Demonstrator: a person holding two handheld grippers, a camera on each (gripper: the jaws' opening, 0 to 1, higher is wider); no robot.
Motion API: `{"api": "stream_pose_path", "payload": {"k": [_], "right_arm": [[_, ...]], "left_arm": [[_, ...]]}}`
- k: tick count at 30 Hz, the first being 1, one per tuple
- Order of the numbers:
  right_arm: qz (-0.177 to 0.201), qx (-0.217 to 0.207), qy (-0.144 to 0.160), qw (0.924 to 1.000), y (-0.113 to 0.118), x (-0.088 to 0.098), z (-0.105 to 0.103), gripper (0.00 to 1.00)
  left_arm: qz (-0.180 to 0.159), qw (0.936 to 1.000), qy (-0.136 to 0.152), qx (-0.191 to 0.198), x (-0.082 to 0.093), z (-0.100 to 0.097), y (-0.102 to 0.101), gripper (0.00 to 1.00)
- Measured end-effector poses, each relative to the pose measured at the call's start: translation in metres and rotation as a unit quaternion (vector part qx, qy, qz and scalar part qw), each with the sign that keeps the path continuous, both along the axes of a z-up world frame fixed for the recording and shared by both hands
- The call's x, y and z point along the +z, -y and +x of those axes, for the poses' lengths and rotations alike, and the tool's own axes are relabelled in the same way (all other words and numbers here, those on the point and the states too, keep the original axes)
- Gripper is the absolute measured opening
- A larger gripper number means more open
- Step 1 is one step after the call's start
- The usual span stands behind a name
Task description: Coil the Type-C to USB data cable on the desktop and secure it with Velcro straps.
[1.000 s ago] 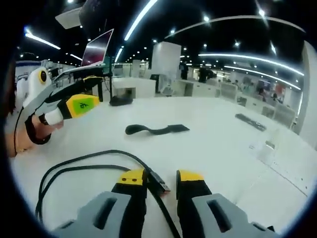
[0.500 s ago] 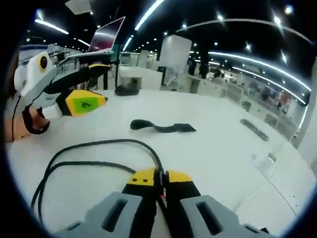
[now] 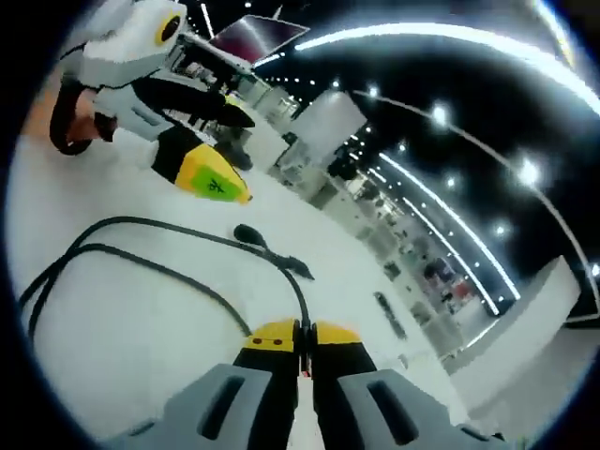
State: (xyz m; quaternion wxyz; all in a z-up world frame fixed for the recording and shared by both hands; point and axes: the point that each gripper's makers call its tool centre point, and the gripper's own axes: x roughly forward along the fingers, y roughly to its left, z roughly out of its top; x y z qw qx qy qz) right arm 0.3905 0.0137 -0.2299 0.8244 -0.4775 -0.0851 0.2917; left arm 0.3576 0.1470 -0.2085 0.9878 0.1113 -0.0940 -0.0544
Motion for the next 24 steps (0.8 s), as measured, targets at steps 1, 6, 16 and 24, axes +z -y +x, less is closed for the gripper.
{"api": "stream_pose_path", "payload": {"k": [1, 6, 16, 24], "right_arm": [[-0.002, -0.002, 0.026, 0.9997, 0.002, 0.007, -0.008, 0.04], [0.045, -0.017, 0.09, 0.9947, 0.015, 0.045, -0.035, 0.03], [0.104, -0.024, 0.138, 0.9846, 0.043, 0.078, -0.083, 0.04], [0.121, -0.038, 0.131, 0.9832, 0.057, 0.071, -0.084, 0.04]], "left_arm": [[0.001, 1.0, 0.001, -0.007, 0.001, -0.001, 0.003, 0.71], [-0.05, 0.9942, 0.01, -0.094, 0.009, -0.011, 0.033, 0.56], [-0.079, 0.9608, -0.001, -0.265, 0.014, -0.041, 0.103, 0.41], [-0.087, 0.9554, -0.009, -0.282, 0.011, -0.046, 0.11, 0.3]]}}
